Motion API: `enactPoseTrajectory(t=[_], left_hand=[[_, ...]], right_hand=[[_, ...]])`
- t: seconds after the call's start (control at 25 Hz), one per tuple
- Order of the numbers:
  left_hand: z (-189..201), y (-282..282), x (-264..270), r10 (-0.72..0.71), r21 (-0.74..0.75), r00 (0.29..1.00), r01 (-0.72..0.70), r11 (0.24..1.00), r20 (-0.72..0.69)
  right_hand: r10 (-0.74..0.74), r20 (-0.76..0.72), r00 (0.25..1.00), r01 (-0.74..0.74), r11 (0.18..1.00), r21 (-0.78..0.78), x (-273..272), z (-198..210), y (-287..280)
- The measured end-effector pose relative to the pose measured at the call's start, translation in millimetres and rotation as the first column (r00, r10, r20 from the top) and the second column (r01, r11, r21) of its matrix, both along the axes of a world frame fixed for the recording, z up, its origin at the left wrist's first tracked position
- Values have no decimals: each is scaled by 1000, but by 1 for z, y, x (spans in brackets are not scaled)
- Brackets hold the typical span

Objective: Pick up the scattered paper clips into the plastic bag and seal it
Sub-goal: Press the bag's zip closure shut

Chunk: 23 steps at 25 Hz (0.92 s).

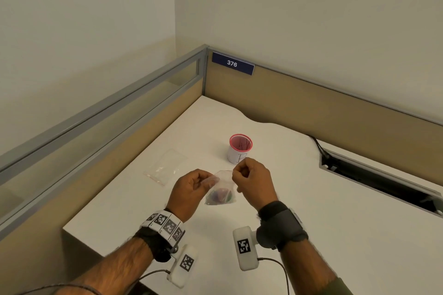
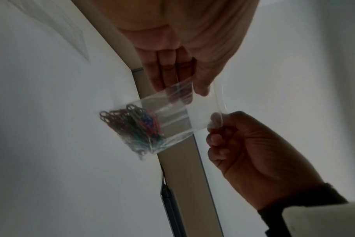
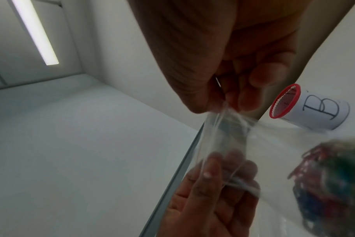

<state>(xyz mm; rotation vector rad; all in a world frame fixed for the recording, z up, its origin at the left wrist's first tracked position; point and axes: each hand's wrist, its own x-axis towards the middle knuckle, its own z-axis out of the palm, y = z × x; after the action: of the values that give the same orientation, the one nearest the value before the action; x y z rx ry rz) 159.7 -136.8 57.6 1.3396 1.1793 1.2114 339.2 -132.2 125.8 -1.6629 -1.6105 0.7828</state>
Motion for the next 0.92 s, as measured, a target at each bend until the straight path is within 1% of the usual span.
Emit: enactPoseTrajectory(t=[0.2,0.32,0.4,0.48,0.56,0.64,0.68,0.8,0.84,0.92], left_hand=[[23,26,-23,-93,81,995,92,993,18],[37,36,-36,-126,115,992,124,986,6],[39,38,-47,-172,114,985,170,979,12],[40,36,-53,-194,109,980,189,976,35],[38,33,-58,-178,80,981,172,982,79],[38,31,-60,-158,75,981,150,986,109],[39,31,-58,-153,88,981,143,986,120],[45,28,-44,-100,95,987,88,992,125],[47,26,-39,-80,90,988,69,994,133],[51,22,-27,-40,81,988,29,996,148]], right_hand=[[-41,-141,989,40,999,-10,-4,-4,-4],[-38,-114,993,35,999,-35,-19,-14,-11],[-92,-141,986,90,996,-16,-37,-20,-14],[-144,-227,963,154,988,29,-49,-18,-19],[-172,-352,920,191,981,19,-49,-18,-22],[-124,-413,902,133,991,-7,-45,-17,-25],[-73,-410,909,68,997,-27,-43,-17,-23],[66,-334,940,-124,980,-154,-42,-24,-19],[88,-331,940,-158,969,-191,-42,-27,-19],[98,-299,949,-169,961,-219,-37,-32,-17]])
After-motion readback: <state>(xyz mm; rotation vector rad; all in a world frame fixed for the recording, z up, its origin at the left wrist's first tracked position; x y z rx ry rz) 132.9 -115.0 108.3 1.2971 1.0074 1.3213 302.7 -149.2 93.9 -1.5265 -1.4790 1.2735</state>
